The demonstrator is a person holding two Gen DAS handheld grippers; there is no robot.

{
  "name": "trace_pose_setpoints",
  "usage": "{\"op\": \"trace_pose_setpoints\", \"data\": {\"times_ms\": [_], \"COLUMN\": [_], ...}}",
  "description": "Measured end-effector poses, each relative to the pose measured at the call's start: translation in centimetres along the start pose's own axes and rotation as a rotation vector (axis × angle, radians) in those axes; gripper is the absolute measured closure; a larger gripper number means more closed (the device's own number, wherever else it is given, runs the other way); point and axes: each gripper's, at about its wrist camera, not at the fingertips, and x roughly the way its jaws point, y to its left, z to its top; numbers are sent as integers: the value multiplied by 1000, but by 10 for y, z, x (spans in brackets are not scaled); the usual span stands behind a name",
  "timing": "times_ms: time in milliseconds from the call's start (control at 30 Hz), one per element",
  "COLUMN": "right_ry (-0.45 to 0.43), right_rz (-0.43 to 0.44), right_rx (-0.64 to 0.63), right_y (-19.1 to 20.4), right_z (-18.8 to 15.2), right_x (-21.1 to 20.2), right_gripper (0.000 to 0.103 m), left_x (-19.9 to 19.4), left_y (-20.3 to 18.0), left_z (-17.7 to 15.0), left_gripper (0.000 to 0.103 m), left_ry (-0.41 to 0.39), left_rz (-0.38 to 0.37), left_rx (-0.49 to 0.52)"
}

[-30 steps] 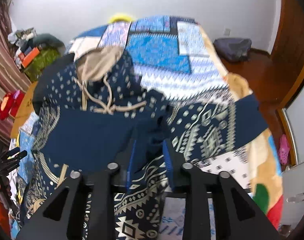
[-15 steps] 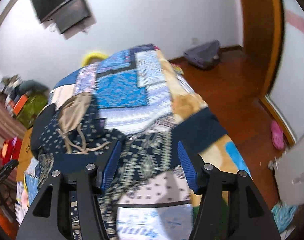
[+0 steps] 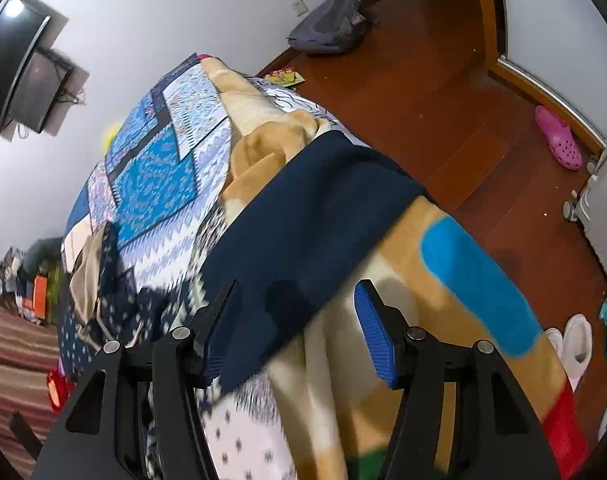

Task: Fold large clothes

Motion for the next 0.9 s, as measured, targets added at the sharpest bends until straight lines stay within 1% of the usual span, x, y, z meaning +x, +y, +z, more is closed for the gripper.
{"op": "trace_pose_setpoints", "data": {"times_ms": [33, 100, 133, 167, 233, 333, 367, 433, 600, 667, 700, 733, 767, 800, 833, 867, 900], "right_ry": [-6, -16, -15, -17, -38, -96, -107, -114, -179, -182, -182, -177, -166, -154, -144, -142, -141], "right_rz": [-12, -42, -52, -65, -72, -86, -73, -10, 96, 106, 99, 74, 39, 7, -15, -28, -31], "right_rx": [4, 15, 20, 23, 8, -56, -72, -92, -202, -216, -215, -208, -199, -181, -158, -126, -102], "right_y": [0, -1, -2, -3, 0, 11, 15, 23, 68, 80, 81, 78, 73, 65, 59, 47, 38], "right_z": [3, 8, 10, 11, 12, 12, 12, 15, 14, 11, 11, 9, 7, 5, 4, 1, -1], "right_x": [4, 13, 15, 17, 15, -4, -11, -26, -76, -87, -87, -84, -79, -72, -65, -59, -55], "right_gripper": [55, 79, 85, 95, 97, 100, 101, 102, 102, 102, 100, 98, 85, 61, 49, 43, 43], "left_x": [2, 4, 4, 4, 2, -1, -2, -5, -16, -20, -22, -24, -25, -27, -28, -30, -31], "left_y": [0, 0, -1, -1, -1, -2, -2, -3, -6, -6, -7, -7, -7, -7, -7, -6, -6], "left_z": [-1, -3, -3, -4, -4, -5, -5, -5, -5, -6, -7, -8, -9, -10, -11, -13, -13], "left_gripper": [45, 45, 45, 45, 45, 45, 45, 45, 45, 45, 45, 45, 45, 45, 45, 45, 45], "left_ry": [5, 8, 8, 5, -1, -12, -14, -23, -52, -58, -60, -62, -62, -63, -63, -65, -66], "left_rz": [5, 13, 19, 25, 33, 38, 41, 49, 47, 48, 49, 47, 44, 41, 40, 41, 44], "left_rx": [3, 8, 12, 18, 27, 39, 43, 51, 63, 64, 64, 63, 62, 62, 64, 67, 69]}}
